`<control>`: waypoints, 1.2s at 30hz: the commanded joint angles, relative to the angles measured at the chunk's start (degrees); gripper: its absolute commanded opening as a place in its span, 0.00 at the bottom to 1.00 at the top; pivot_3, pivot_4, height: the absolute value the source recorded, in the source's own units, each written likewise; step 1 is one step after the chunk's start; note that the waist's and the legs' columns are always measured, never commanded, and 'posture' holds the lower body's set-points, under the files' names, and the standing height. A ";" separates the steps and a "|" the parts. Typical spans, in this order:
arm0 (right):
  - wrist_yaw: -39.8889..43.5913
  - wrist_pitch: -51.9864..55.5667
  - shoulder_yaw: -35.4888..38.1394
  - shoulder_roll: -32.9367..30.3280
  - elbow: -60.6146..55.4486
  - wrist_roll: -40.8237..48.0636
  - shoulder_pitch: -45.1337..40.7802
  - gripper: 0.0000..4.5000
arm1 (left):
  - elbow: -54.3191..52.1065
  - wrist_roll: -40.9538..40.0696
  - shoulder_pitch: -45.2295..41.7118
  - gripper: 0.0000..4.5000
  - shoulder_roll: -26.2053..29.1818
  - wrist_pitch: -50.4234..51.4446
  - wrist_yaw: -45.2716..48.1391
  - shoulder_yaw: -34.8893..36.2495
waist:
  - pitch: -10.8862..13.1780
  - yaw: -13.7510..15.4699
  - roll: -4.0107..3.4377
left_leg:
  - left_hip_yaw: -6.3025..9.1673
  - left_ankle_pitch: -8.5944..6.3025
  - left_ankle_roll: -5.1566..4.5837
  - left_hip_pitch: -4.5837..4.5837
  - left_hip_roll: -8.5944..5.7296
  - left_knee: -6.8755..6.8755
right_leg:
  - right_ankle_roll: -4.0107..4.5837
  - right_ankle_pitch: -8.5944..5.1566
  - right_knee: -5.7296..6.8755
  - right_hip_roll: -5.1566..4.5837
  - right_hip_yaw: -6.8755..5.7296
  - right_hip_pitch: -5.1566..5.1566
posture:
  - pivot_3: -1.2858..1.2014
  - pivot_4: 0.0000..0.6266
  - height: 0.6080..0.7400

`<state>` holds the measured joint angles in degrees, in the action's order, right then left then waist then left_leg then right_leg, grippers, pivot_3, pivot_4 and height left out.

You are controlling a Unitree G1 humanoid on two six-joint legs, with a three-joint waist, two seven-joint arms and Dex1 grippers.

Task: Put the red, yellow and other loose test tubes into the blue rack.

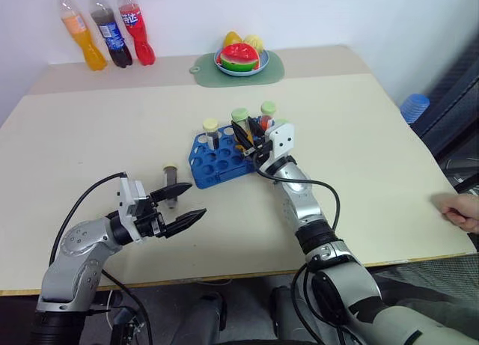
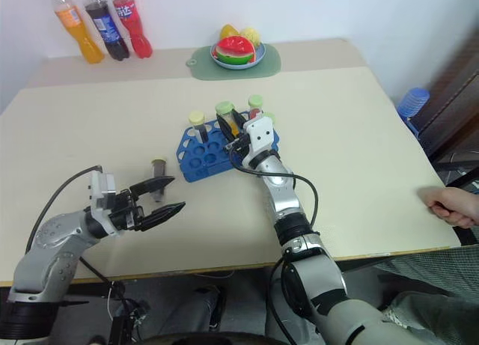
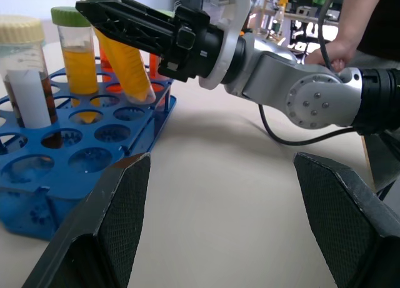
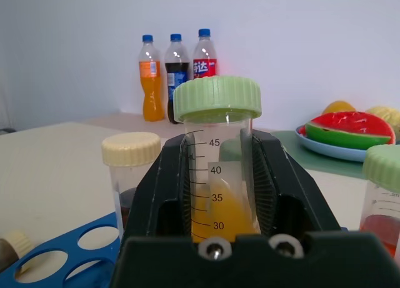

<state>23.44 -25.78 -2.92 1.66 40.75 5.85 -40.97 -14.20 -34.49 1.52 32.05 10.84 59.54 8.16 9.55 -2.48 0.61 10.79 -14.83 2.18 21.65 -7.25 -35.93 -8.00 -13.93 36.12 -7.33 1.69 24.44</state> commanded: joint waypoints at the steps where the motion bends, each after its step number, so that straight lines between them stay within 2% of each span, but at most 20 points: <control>1: -0.41 -2.38 1.07 0.15 3.54 -0.15 -1.28 0.23 | -2.52 -1.20 0.40 0.84 -0.06 -0.06 -0.78 1.26 | 0.00 -0.01 0.00 | 0.00 -0.01 0.00 -0.09 0.01 0.03 | 0.02 -0.01 0.00 0.02 0.00 -0.07 | 0.52 0.24 1.00; 4: 2.81 -3.24 1.42 -0.70 3.18 1.63 -0.28 0.23 | -3.46 -2.59 0.49 0.84 -0.49 1.42 -2.06 1.50 | -0.01 0.03 -0.01 | 0.00 -0.02 0.00 -0.17 0.04 0.03 | 0.04 -0.01 0.01 0.04 0.00 -0.14 | 0.52 0.24 1.00; 5: 4.54 -3.49 1.32 -1.12 1.79 2.41 0.56 0.42 | -3.84 -3.61 0.42 0.84 -0.65 2.35 -2.73 1.81 | -0.01 0.05 -0.01 | 0.01 -0.02 0.00 -0.17 0.04 0.03 | 0.04 -0.01 0.01 0.05 0.01 -0.14 | 0.52 0.24 1.00; 6: 5.93 -3.74 1.11 -1.55 0.11 2.90 1.46 0.49 | -4.24 -4.69 0.32 0.84 -0.74 3.50 -3.50 2.18 | -0.01 0.11 -0.01 | 0.02 -0.02 0.00 -0.17 0.04 0.02 | 0.05 -0.01 0.01 0.05 0.01 -0.15 | 0.52 0.24 1.00; 10: 8.42 -2.34 -1.28 -4.54 -8.89 1.01 5.97 0.93 | -4.99 -8.33 -0.59 0.84 -1.12 7.08 -6.38 3.75 | 0.01 0.00 -0.03 | 0.01 -0.03 0.02 -0.13 0.04 0.03 | 0.05 -0.01 0.02 0.05 0.01 -0.09 | 0.52 0.24 1.00; 11: 9.11 -0.97 -1.78 -5.47 -12.27 1.08 7.53 0.98 | -5.02 -9.13 -0.92 0.84 -1.29 8.11 -7.38 4.17 | 0.01 0.01 -0.04 | 0.01 -0.03 0.03 -0.13 0.05 0.03 | 0.05 -0.01 0.02 0.06 0.01 -0.08 | 0.52 0.24 1.00; 15: 11.52 9.00 -3.72 -11.22 -29.15 1.47 14.73 0.98 | -6.95 -11.40 -2.09 0.84 -2.74 13.07 -16.55 6.24 | 0.00 0.13 -0.03 | 0.01 -0.06 0.07 -0.12 0.11 0.02 | 0.05 -0.01 0.02 0.12 0.02 -0.07 | 0.52 0.24 1.00; 19: 16.71 23.99 -4.63 -20.84 -49.13 5.47 24.73 0.98 | -12.23 -6.15 -2.42 0.84 -2.56 21.28 -34.18 7.63 | -0.01 0.67 -0.01 | -0.01 -0.13 0.04 -0.11 0.12 -0.02 | 0.05 -0.02 0.00 0.12 0.09 -0.08 | 0.52 0.24 1.00; 21: 20.45 29.15 -3.30 -27.52 -57.97 8.31 30.89 0.98 | -16.25 -6.32 -2.98 0.84 -0.97 31.84 -44.23 8.45 | 0.01 1.69 0.02 | -0.04 -0.24 -0.13 -0.08 0.12 -0.04 | 0.04 -0.02 -0.04 0.13 0.12 -0.08 | 0.52 0.24 1.00; 23: 23.33 32.95 -0.56 -33.93 -64.41 11.16 36.40 0.98 | -18.12 -12.83 -5.70 0.84 1.21 49.48 -52.76 10.43 | 0.03 2.08 0.02 | -0.06 -0.37 -0.31 -0.08 0.12 -0.11 | 0.03 -0.03 -0.06 0.13 0.14 -0.11 | 0.52 0.24 1.00; 26: 24.78 35.50 4.34 -39.42 -68.06 13.86 40.64 0.98 | -15.16 -19.27 -14.75 0.84 -1.28 66.53 -60.46 13.55 | 0.06 2.74 0.06 | -0.10 -0.40 -0.35 -0.14 0.13 -0.22 | -0.01 -0.05 -0.03 0.16 0.13 -0.25 | 0.52 0.24 1.00; 29: 24.49 37.27 8.56 -41.93 -68.68 15.39 41.14 0.98 | -10.97 -17.87 -24.36 0.84 -7.12 77.55 -65.67 16.66 | 0.07 3.24 0.14 | -0.14 -0.39 -0.34 -0.19 0.17 -0.31 | -0.01 -0.04 -0.03 0.21 0.12 -0.37 | 0.52 0.24 1.00; 31: 25.09 38.39 11.42 -43.40 -68.98 17.32 41.05 0.98 | -7.16 -15.85 -29.17 0.84 -9.61 81.10 -68.85 17.17 | 0.07 3.27 0.20 | -0.24 -0.39 -0.33 -0.19 0.16 -0.33 | -0.01 -0.03 -0.05 0.21 0.12 -0.41 | 0.52 0.24 1.00; 36: 30.96 40.80 16.27 -48.20 -73.03 22.53 46.41 0.98 | 4.11 -17.21 -35.67 0.84 -10.22 81.66 -76.36 16.11 | 0.09 3.23 0.25 | -0.33 -0.37 0.07 -0.18 0.23 -0.29 | 0.01 -0.04 -0.06 0.24 0.12 -0.26 | 0.52 0.24 1.00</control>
<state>52.10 14.79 11.00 -45.39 -28.78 25.89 4.31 -12.12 -51.27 -32.42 21.41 92.01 -14.18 23.76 9.64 0.75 0.86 10.46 -15.19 2.27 21.51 -7.01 -36.22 -7.99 -13.97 36.03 -7.09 1.82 24.20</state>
